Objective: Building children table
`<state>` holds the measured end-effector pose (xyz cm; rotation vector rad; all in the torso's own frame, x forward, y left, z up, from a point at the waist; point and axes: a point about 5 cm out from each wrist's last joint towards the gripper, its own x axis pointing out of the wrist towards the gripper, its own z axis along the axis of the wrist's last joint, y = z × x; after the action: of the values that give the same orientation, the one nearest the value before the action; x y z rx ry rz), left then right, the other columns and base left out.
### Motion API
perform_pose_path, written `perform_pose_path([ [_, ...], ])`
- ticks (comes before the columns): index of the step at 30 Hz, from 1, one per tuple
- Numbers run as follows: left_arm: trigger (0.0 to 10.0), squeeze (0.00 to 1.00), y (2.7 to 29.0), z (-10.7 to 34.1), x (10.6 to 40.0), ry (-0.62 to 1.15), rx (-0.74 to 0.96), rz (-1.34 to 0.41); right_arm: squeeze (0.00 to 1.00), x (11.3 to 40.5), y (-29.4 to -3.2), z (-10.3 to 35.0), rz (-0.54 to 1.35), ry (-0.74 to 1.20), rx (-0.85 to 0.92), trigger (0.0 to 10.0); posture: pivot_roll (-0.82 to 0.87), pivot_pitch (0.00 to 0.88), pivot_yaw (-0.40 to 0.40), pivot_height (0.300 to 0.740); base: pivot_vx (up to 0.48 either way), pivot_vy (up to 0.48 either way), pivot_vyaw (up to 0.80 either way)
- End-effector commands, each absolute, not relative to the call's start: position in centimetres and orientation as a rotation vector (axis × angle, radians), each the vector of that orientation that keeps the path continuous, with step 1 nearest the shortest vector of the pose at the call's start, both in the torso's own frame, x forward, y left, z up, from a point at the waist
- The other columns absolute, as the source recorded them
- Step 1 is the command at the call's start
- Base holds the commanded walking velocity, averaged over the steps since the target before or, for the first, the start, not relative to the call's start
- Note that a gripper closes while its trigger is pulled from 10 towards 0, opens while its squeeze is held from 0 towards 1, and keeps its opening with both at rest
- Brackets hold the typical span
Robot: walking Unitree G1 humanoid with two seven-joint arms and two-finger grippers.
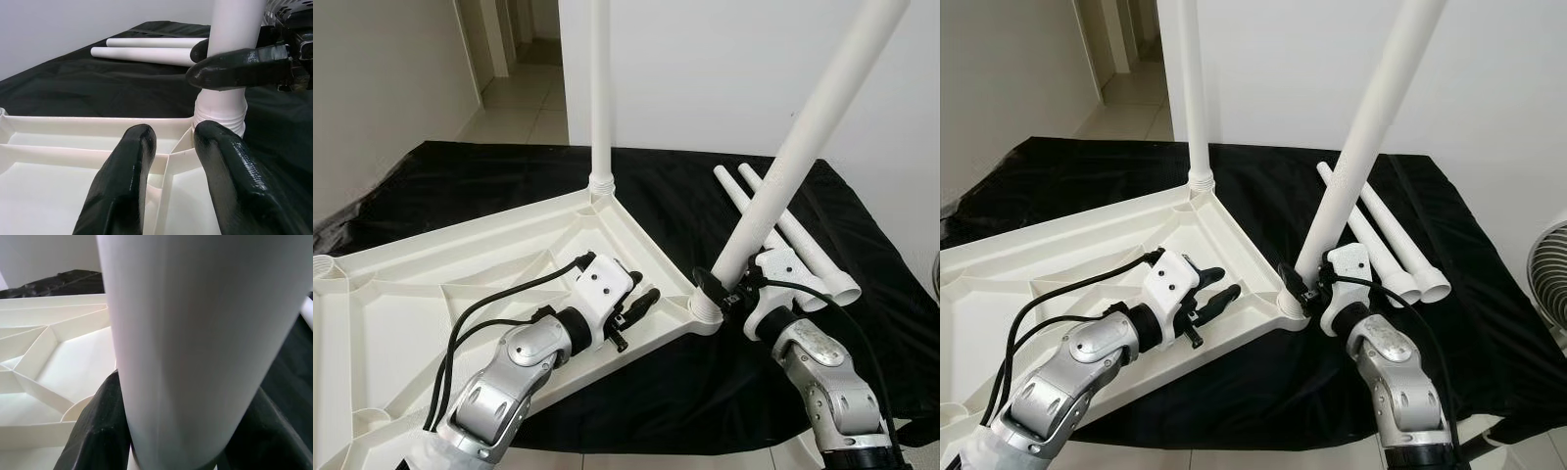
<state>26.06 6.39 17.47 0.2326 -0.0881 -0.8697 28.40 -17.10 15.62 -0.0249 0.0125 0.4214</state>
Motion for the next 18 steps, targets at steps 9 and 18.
perform_pose_path([
  [9,10.0,0.00,6.3,17.8,25.7,-0.081,0.232,-0.944,0.00,29.3,-17.3,13.1,0.278,0.162,-0.030,10.0,-0.02,0.063,0.020,0.740,0.000,0.000,0.00],
  [18,10.0,0.00,6.3,17.8,25.6,-0.082,0.228,-0.937,0.00,30.6,-15.5,14.8,0.251,0.182,0.081,10.0,-0.01,0.055,0.014,0.740,0.000,0.000,0.00],
])
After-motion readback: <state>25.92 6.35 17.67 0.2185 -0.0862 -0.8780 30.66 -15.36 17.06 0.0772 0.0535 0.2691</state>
